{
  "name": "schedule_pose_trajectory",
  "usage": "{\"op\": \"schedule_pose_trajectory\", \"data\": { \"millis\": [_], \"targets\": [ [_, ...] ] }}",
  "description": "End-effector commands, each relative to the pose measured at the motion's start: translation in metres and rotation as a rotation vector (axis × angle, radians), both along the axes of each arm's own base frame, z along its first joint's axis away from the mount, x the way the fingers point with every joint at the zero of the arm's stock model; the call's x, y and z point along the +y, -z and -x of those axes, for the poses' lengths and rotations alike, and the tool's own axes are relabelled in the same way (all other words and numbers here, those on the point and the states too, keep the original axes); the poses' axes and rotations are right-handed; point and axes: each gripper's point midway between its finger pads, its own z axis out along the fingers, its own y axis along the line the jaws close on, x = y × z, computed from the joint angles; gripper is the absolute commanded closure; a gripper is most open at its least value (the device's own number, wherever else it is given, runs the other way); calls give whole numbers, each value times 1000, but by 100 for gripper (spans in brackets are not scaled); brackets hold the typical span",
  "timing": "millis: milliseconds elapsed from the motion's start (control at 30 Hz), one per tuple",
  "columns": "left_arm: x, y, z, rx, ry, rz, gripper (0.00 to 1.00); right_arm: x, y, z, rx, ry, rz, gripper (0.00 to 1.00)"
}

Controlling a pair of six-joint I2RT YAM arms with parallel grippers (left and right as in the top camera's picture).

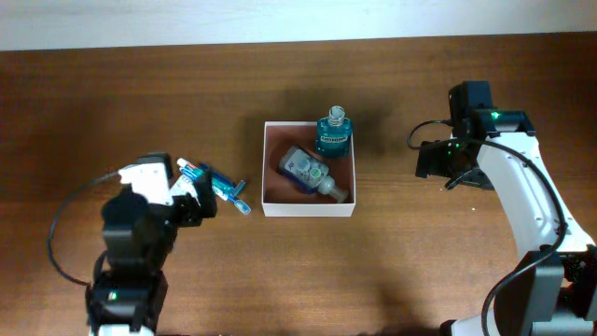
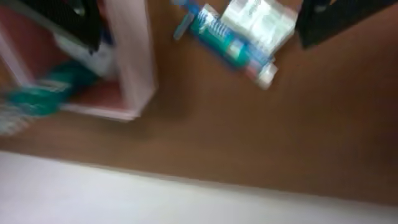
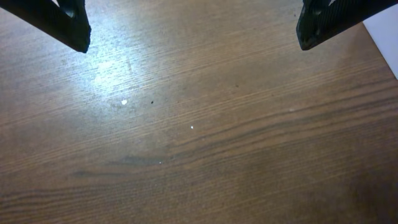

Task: Pack container
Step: 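Move the left gripper over the soap bar pack and grasp it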

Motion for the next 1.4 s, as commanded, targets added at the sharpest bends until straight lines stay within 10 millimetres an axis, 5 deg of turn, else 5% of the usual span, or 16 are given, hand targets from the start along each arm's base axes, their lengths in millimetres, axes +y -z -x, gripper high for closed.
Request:
{"op": "schedule_pose_trajectory", "data": {
  "millis": [0, 233, 433, 633, 1367],
  "targets": [
    [40, 45, -2, 159, -348, 110, 1, -1, -1, -2, -3, -1, -4, 1],
    [40, 118, -11, 384, -426, 143, 1, -1, -1, -2, -3, -1, -4, 1],
    [29, 154, -18, 477, -394, 168, 6, -1, -1, -2, -3, -1, -4, 1],
    [29, 160, -21, 484, -391, 169, 27, -1, -1, -2, -3, -1, -4, 1],
    [28, 176, -45, 443, -387, 178, 25, -1, -1, -2, -3, -1, -4, 1]
  ]
}}
